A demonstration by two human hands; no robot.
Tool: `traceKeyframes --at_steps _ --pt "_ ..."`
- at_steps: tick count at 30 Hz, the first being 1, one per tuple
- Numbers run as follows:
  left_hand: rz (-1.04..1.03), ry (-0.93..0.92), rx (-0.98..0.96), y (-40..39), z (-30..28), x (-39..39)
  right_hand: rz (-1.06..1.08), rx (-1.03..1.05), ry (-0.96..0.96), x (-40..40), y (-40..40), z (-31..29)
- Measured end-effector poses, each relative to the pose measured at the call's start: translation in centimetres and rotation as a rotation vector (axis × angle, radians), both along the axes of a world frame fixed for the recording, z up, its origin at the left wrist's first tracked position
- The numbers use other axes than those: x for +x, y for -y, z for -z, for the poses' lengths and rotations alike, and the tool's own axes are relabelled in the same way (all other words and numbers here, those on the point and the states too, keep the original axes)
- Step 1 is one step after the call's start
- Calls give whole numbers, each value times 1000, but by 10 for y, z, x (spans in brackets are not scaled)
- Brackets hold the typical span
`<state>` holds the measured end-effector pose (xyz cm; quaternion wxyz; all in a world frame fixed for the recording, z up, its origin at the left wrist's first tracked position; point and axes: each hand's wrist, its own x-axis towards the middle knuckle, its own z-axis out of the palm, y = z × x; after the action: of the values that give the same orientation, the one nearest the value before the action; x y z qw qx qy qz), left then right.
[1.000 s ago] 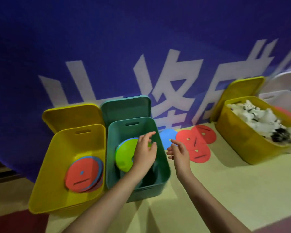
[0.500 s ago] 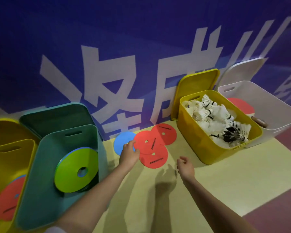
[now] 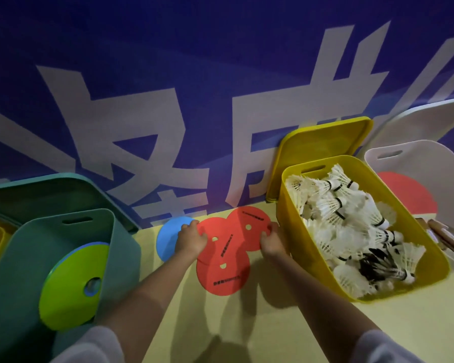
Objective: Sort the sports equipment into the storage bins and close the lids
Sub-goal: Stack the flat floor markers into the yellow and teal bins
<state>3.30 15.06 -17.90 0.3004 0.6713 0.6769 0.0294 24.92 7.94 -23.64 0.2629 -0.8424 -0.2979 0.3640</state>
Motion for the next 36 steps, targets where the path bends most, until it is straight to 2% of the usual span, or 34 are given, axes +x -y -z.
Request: traceKeyframes --at_steps 1,2,3,4,6,7,9,11,12,15,18,21,25,30,36 --pt "-9 -12 -5 -3 6 1 -45 -33 -1 19 -22 58" --pt "-16 -22 -13 -6 11 2 -84 -88 -37 18 -27 48" --pt "-25 -29 -22 -7 17 4 -73 -72 -161 21 -35 60" --pt "-38 -31 -27 -9 22 5 -93 -84 -179 24 -44 91" --pt "-52 -48 -30 -8 32 8 -149 -81 -159 22 -50 93" --pt "-49 -72 -27 -6 36 10 -104 -72 -168 21 -53 101" --pt "-25 -140 -6 0 44 14 -10 -68 -147 11 -50 77" --pt "-12 -164 28 5 48 17 70 -91 24 2 -49 43" --pt "-15 -155 38 5 48 17 97 -55 21 -8 -42 -7" --pt "-65 -141 -11 -1 46 8 30 87 -119 -14 -34 -19" --pt "-146 -62 -50 1 41 -4 -85 109 -110 -18 -21 -17" --pt "-137 57 -78 16 38 -13 -43 118 -196 -18 -3 -23" --pt "-191 217 -51 31 35 -29 -55 174 -126 -27 23 -43" --pt "-344 542 -5 55 -27 -39 -29 367 -67 -45 37 -79" --pt "-319 780 212 74 -91 -86 67 625 -118 -86 46 -143"
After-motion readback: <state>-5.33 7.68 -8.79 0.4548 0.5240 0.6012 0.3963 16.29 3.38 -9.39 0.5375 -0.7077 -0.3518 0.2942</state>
